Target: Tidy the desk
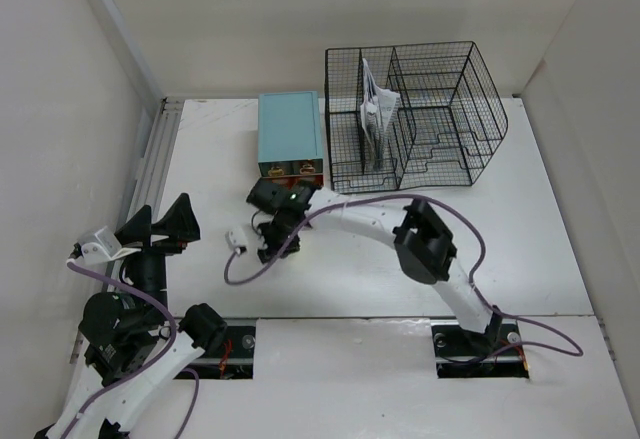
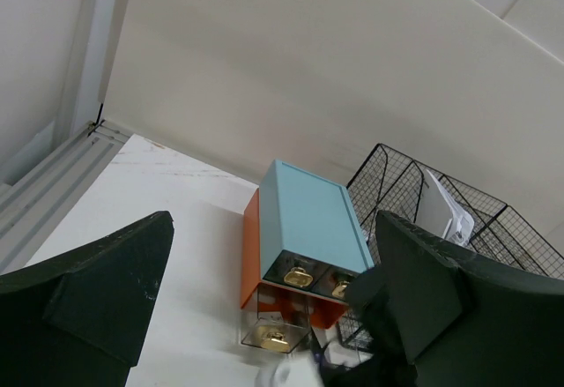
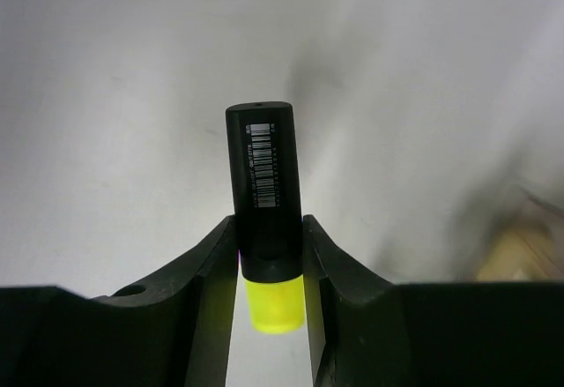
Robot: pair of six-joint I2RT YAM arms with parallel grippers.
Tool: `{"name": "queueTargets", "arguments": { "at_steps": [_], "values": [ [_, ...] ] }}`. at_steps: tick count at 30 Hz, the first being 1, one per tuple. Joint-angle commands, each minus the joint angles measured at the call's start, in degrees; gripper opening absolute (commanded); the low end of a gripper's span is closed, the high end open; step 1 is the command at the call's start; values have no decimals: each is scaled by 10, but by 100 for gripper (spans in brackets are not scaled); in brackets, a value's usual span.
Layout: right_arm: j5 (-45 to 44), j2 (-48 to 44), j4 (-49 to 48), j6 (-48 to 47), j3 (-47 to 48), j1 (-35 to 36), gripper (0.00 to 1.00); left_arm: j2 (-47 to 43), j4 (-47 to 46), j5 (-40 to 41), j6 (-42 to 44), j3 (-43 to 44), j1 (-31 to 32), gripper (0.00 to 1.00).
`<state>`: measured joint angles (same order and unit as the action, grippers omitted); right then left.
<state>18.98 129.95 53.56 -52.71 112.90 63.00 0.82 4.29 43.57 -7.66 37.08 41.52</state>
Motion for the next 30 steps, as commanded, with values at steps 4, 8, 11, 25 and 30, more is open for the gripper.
{"name": "queueTargets", "arguments": {
  "at_steps": [4,8,11,25,30],
  "values": [
    [-47,-162,-157,210,-30,-103,0,-11,-26,0,10,-1,-1,100],
    [-19,-209,-226,282,-72,-163,0,-6,-26,0,10,-1,-1,100],
    [3,-209,-264,334,-85,-203,0,0,-26,0,10,-1,-1,100],
    [28,-177,-331,402,-165,-207,0,5,-26,5,10,-1,-1,100],
    [-18,-171,-370,415,-192,-202,0,5,-26,5,15,-1,-1,100]
  ]
}}
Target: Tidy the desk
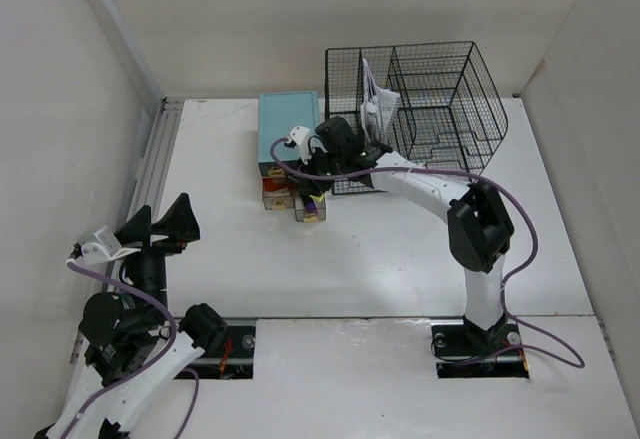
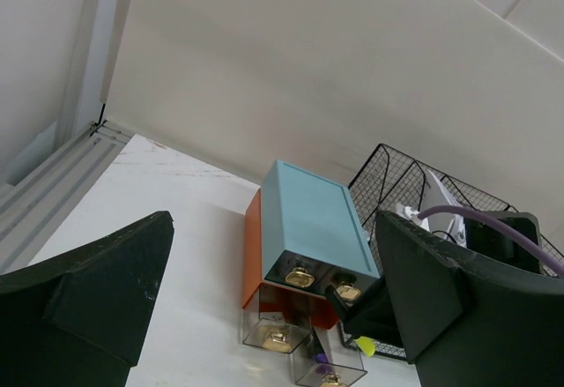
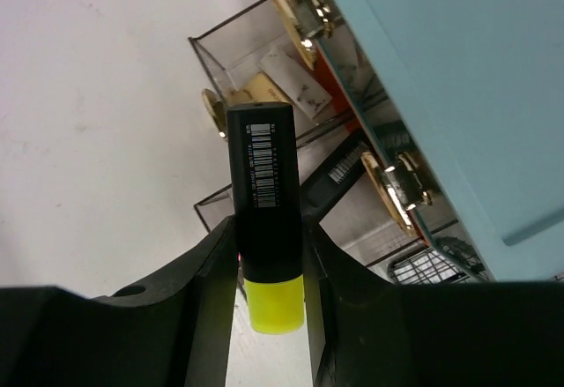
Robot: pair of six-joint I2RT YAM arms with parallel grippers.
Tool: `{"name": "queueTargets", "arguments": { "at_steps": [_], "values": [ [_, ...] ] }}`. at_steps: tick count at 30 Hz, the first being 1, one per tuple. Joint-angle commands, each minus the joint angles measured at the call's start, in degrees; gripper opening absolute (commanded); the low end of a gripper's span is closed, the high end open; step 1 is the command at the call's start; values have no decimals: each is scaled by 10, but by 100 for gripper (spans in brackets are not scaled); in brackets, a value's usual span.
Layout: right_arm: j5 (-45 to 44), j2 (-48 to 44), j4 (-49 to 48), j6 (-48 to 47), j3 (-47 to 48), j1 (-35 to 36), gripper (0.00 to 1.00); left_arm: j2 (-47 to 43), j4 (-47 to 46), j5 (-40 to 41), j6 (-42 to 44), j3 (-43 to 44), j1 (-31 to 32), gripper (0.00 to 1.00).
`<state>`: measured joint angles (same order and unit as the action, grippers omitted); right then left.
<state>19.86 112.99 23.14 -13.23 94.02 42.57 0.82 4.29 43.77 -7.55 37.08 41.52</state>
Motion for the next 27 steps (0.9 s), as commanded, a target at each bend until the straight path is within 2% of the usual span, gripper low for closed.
{"name": "queueTargets", "arguments": {
  "at_steps": [1,18,21,22,23,27],
  "values": [
    [-33,-1,-72,26,-3,2,0,5,-26,4,14,-1,-1,100],
    [-90,50,-103,55,-9,13,0,5,-26,4,14,-1,-1,100],
    [-97,44,-98,47,-16,13,27,5,-26,4,14,-1,-1,100],
    [-97,36,-98,47,-16,13,32,5,-26,4,14,-1,-1,100],
    [-97,25,-98,42,-21,13,44,5,-26,4,14,-1,-1,100],
    [-97,-4,-104,30,-26,18,48,5,-26,4,14,-1,-1,100]
  ]
}}
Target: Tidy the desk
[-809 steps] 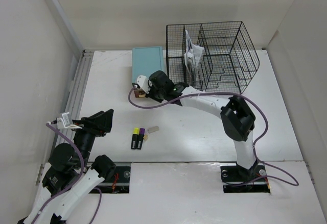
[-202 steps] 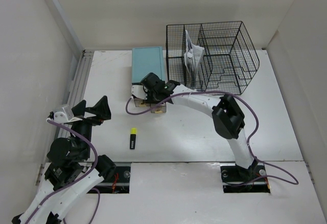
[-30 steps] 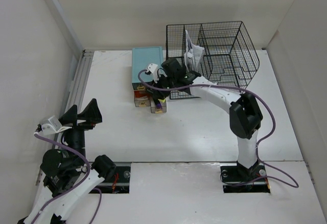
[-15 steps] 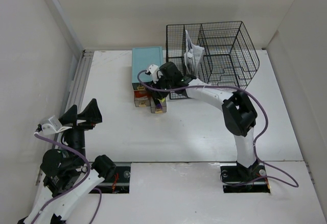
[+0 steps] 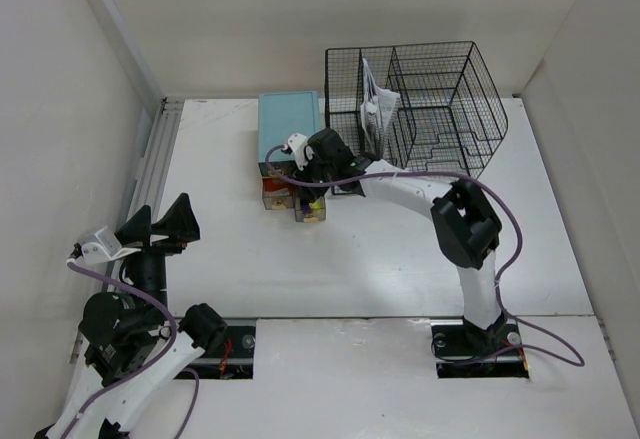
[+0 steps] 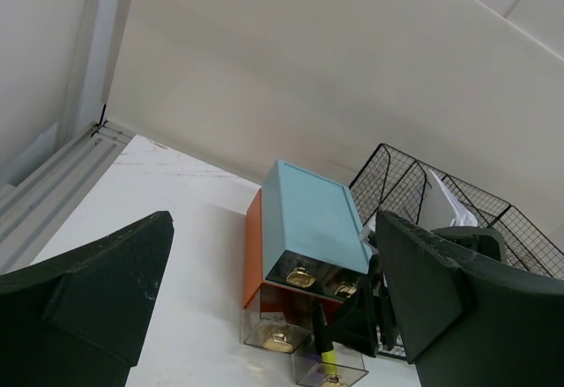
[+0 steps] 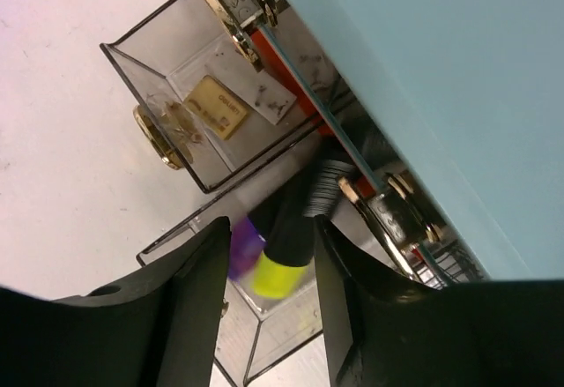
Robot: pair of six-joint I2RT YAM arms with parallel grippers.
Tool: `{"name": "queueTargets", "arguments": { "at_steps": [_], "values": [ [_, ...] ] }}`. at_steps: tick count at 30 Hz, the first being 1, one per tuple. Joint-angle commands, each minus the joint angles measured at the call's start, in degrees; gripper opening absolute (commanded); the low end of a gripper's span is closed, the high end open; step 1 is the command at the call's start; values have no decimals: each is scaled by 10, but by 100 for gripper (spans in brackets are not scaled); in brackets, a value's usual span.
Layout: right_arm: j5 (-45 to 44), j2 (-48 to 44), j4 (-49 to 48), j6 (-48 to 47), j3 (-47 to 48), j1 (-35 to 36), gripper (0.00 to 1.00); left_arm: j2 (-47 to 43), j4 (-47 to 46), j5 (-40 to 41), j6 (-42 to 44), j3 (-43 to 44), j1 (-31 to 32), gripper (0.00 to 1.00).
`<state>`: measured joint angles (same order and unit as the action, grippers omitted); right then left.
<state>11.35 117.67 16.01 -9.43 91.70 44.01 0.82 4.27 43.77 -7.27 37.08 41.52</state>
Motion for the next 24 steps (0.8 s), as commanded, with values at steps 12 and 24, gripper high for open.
{"name": "queueTargets", "arguments": {
  "at_steps": [12,24],
  "values": [
    [200,-103,23,-125,-9,9,0,10,-26,4,11,-1,-1,100],
    [323,145,557,-514,265,-2,0,10,-26,4,11,-1,-1,100]
  ]
}}
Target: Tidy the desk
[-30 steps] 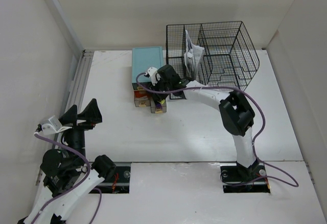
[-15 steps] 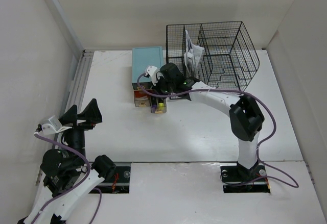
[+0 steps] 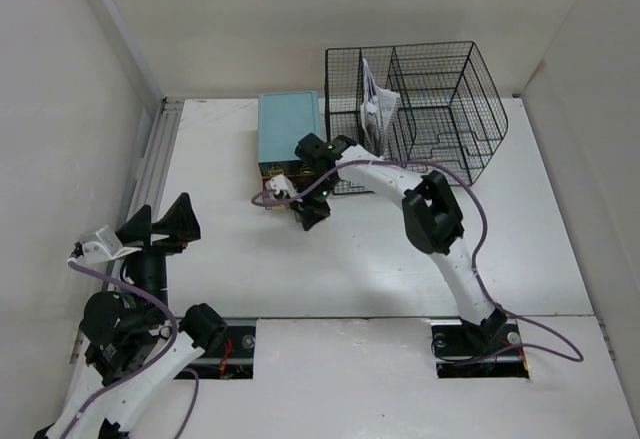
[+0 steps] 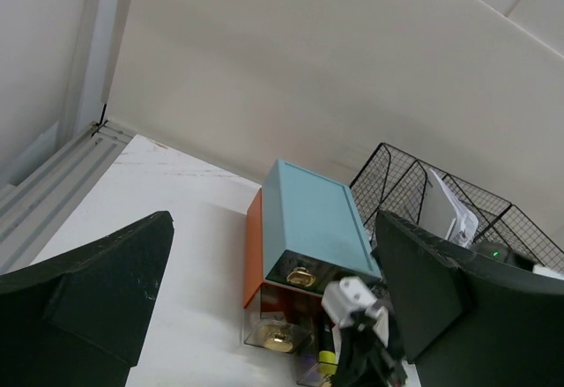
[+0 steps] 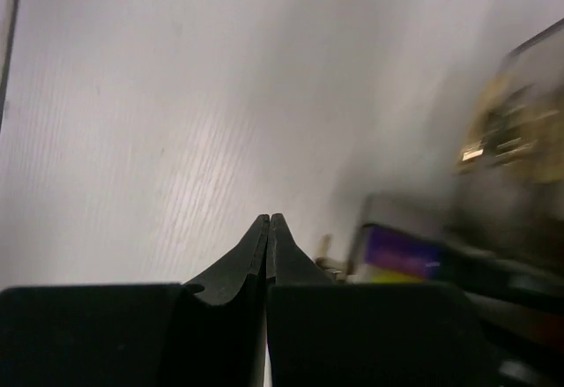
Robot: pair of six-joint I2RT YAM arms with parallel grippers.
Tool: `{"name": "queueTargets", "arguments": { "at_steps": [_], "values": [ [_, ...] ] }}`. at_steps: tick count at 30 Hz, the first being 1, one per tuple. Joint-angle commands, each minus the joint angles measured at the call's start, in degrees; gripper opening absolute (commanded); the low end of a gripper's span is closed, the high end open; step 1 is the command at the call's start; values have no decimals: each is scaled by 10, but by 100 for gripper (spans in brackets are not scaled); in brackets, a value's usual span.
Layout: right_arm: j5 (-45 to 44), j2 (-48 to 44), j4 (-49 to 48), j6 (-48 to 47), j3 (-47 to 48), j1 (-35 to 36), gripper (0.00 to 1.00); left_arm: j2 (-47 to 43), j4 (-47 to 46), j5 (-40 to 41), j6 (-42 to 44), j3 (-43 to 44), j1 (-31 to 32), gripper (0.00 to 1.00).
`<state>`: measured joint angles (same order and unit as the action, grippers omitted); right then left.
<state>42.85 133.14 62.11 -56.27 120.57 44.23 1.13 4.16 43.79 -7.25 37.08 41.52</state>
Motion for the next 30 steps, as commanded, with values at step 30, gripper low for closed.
{"name": "queueTargets", "arguments": {
  "at_steps": [30],
  "values": [
    [-710,-97,-542,280,-277,80,0,92,19,-7,-158,22,-1,80]
  ]
}}
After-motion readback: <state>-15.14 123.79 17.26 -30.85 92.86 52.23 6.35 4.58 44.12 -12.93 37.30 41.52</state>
